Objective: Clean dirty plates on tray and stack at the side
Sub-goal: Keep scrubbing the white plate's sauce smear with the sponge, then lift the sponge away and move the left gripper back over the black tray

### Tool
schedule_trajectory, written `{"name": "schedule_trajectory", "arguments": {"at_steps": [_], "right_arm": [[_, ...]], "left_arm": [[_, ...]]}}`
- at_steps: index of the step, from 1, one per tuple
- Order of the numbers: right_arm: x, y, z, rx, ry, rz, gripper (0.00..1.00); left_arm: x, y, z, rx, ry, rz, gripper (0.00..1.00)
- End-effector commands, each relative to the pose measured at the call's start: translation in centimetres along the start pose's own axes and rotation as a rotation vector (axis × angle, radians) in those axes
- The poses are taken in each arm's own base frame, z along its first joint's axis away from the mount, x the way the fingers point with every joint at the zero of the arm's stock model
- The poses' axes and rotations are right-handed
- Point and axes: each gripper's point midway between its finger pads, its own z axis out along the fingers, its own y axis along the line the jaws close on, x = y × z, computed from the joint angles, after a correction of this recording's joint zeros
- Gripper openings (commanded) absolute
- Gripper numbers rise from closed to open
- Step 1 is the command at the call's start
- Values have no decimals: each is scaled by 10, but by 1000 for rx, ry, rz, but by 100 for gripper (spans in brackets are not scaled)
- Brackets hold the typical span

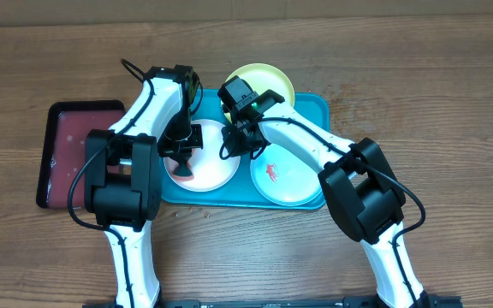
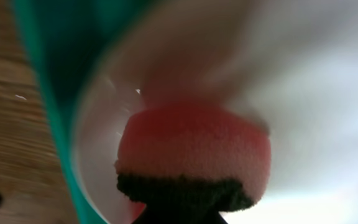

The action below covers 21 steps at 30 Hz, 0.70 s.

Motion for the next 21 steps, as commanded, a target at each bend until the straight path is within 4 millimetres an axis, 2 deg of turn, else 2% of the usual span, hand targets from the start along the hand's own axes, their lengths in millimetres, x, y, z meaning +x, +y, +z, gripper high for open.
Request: {"name": "schedule_trajectory", "arguments": {"at_steps": [1, 6, 9, 12, 17, 21], "right_arm": [[3, 2, 8, 0, 16, -20, 4], [3, 2, 8, 0, 17, -20, 4], [3, 2, 8, 0, 17, -19, 4], [3, 2, 8, 0, 17, -19, 4], [3, 2, 8, 0, 17, -19, 4], [3, 2, 8, 0, 17, -20, 4]], "left_arm": [[-21, 10, 4, -81, -91, -83, 4], [-33, -43, 0, 202, -109, -71, 4], [-30, -77, -10, 385, -89, 5, 4], [-21, -100, -18, 493, -76, 131, 4], [-5, -95, -15, 481, -24, 204, 4], [0, -63, -4, 336, 13, 152, 4]]}}
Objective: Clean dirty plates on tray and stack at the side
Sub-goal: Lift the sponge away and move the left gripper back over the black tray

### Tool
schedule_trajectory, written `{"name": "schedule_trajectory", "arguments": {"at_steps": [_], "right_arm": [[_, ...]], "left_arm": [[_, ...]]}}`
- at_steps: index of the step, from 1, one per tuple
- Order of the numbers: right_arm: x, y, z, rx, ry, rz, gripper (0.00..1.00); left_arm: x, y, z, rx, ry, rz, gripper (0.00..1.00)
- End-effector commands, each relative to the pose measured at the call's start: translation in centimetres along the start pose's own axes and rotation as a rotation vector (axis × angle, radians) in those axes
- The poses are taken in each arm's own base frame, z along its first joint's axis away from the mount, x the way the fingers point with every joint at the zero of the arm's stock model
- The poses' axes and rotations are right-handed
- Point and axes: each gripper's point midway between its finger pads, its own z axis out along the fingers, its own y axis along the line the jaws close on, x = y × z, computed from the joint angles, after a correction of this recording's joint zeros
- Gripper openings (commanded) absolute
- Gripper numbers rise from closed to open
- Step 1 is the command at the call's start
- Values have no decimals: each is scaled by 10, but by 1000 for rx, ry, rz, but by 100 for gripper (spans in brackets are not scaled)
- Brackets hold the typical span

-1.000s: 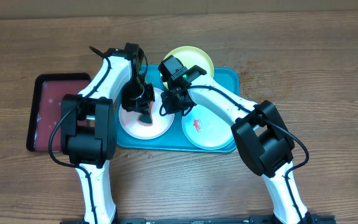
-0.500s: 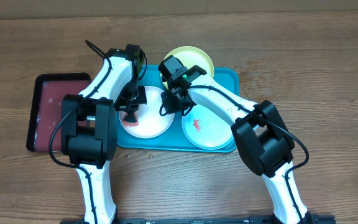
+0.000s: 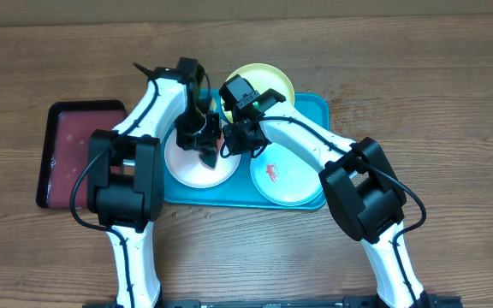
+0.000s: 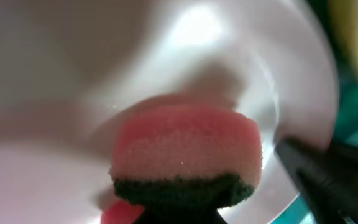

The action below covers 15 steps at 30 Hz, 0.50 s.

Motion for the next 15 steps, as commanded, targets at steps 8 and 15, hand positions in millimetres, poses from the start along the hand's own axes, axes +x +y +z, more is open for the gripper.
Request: {"name": "schedule_trajectory", "arguments": {"at_steps": [8, 15], "right_arm": [[6, 5, 9, -5, 26, -33, 4], [2, 12, 2, -28, 18, -34, 4]], "left_arm": [[5, 79, -12, -302, 3, -167, 4], [-11, 102, -74, -307, -215, -430, 4]]}}
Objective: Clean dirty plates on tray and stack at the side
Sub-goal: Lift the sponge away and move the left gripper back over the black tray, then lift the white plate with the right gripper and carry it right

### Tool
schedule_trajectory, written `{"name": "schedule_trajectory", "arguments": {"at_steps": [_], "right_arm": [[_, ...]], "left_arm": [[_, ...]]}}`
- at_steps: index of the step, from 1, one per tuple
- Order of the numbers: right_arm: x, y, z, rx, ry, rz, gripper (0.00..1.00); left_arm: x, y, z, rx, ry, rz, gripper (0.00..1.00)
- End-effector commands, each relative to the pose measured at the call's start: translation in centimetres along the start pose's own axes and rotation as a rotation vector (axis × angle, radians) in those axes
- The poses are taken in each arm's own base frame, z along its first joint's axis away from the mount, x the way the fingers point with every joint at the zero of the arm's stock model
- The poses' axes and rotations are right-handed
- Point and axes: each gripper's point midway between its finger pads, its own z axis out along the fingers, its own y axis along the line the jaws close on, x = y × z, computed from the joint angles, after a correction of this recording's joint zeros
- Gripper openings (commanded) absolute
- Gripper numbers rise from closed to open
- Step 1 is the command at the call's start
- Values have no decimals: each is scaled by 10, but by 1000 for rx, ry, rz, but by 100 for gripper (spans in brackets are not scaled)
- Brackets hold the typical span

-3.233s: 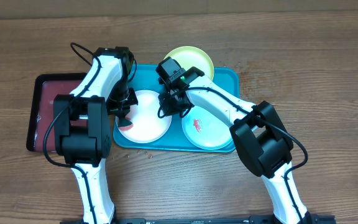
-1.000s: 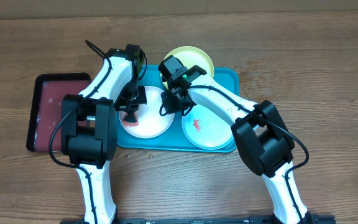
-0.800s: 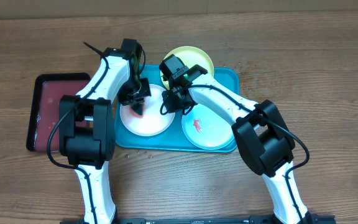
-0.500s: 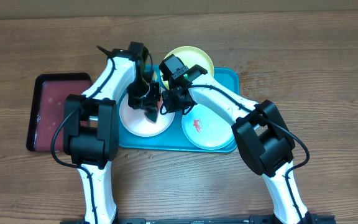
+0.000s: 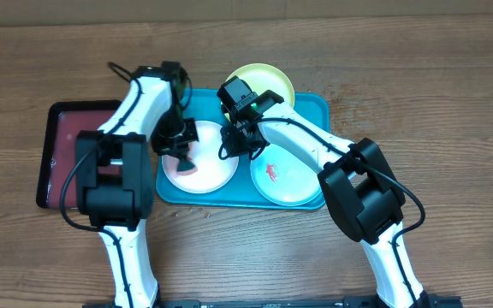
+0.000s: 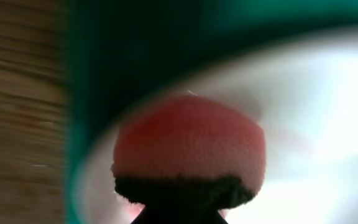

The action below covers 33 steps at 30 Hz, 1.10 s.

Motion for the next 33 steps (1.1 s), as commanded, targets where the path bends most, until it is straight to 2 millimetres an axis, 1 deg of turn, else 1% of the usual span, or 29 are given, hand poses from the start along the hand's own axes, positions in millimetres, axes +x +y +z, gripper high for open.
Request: {"name": "schedule_trajectory", "arguments": {"at_steps": [1, 4, 7, 10, 12, 15, 16, 18, 19, 23, 25, 29, 30, 33], "right_arm": [[-4, 5, -1, -6, 0, -25, 4], [-11, 9, -12, -8, -30, -33, 4], [-20, 9, -27, 23, -76, -42, 4], [-28, 4, -42, 96, -130, -53, 4], [-33, 5, -56, 150, -172, -67, 4], [-40, 8, -81, 257, -251, -95, 4], [-42, 8, -87, 286, -270, -102, 4], [-49, 10, -110, 401, -342, -132, 4], [-51, 10, -117, 442, -366, -138, 4], [-60, 13, -164, 689, -517, -169, 4], [-63, 21, -184, 796, -564, -244, 4], [-64, 42, -204, 926, -600, -398, 4], [-63, 50, -210, 974, -606, -457, 4], [-60, 58, -216, 1041, -595, -537, 4]], "left_arm": [[-25, 33, -56, -6, -199, -202, 4], [-31, 44, -101, 57, -331, -244, 4], [-30, 60, -143, 107, -446, -287, 4], [-25, 82, -170, 131, -511, -338, 4], [-22, 99, -179, 134, -528, -379, 4], [-21, 125, -177, 124, -516, -444, 4], [-21, 130, -174, 122, -507, -458, 4], [-20, 141, -170, 132, -482, -488, 4], [-20, 144, -169, 135, -477, -498, 4], [-21, 157, -168, 133, -474, -531, 4], [-21, 161, -167, 131, -474, -538, 5], [-21, 167, -167, 129, -475, -547, 4], [-21, 169, -167, 128, -475, -552, 4], [-20, 171, -167, 128, -475, -555, 4]]}}
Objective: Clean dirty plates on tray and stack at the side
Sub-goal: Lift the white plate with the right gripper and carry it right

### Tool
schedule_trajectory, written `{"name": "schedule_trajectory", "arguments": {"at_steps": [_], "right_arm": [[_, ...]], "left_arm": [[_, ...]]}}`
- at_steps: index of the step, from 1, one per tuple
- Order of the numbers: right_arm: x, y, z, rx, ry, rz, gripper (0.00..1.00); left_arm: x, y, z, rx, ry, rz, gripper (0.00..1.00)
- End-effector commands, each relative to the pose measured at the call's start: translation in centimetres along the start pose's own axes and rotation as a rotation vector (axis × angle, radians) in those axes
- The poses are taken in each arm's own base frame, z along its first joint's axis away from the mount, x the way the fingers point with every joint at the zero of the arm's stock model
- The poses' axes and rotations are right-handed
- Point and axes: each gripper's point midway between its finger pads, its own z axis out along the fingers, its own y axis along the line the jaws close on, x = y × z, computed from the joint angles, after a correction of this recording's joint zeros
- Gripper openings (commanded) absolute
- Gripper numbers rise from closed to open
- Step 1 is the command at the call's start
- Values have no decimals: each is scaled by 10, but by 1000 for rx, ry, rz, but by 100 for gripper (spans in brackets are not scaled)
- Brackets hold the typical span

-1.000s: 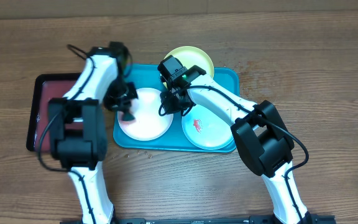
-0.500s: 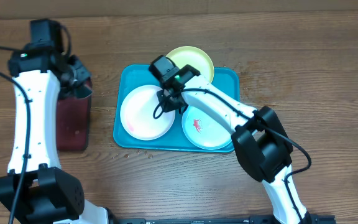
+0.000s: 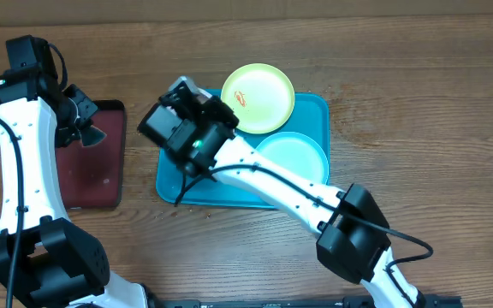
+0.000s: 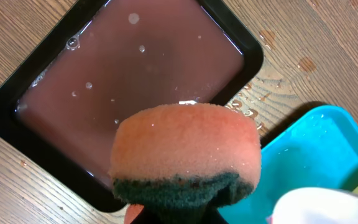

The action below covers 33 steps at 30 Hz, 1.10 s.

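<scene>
My left gripper is shut on a pink sponge with a dark green scouring side, held above the black basin. The right gripper sits over the left end of the teal tray, its fingers hidden under the wrist. The white plate is off its place on the tray. A white edge shows by that gripper, and a blurred white rim shows in the left wrist view. A yellow-green plate with an orange smear and a pale mint plate lie on the tray.
A black basin of brownish water stands left of the teal tray. Water drops lie on the wooden table between the two. The right arm crosses the front of the tray.
My left gripper has gone from the white plate to above the black basin, sponge still held. The right gripper has shifted left, and the white plate no longer lies on the tray.
The sponge in my left gripper was first on the white plate's left side, then on its right side by the right gripper, then back at the left rim. The right gripper stayed at the plate's edge. Now the sponge is over the basin and the plate is off the tray.
</scene>
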Motion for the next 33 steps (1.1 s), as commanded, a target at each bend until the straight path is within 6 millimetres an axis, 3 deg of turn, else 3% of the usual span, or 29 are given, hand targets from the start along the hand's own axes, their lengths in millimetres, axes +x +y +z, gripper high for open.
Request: {"name": "schedule_trajectory", "arguments": {"at_steps": [1, 13, 17, 22, 23, 26, 27, 28, 30, 31, 33], "right_arm": [[-22, -44, -31, 178, -69, -109, 4], [-25, -50, -37, 234, -72, -173, 4], [-26, -47, -36, 215, -84, -106, 4], [-20, -2, -19, -105, -65, -104, 4], [-18, -7, -16, -93, -57, -104, 4], [-24, -52, -18, 118, -69, 53, 4], [-27, -58, -21, 133, -81, 90, 4], [-29, -51, -22, 75, -88, 74, 4], [-26, -18, -23, -118, -87, -118, 4], [-22, -10, -24, -160, -81, -192, 4], [-21, -25, -22, -75, -65, -178, 4]], "left_arm": [[-3, 4, -1, 1, -4, -19, 4], [-3, 4, 0, 1, -3, -18, 4], [-3, 4, 0, 1, -4, -18, 4], [-3, 4, 0, 1, -3, -11, 4], [-3, 4, 0, 1, -3, -11, 5], [-3, 4, 0, 1, -4, -11, 4], [-4, 4, 0, 1, -4, -11, 4], [-4, 3, 0, 2, -4, -11, 4], [-4, 3, 0, 2, -4, -11, 4], [-4, 3, 0, 2, -4, -11, 4], [-4, 3, 0, 2, -4, -11, 4]]}}
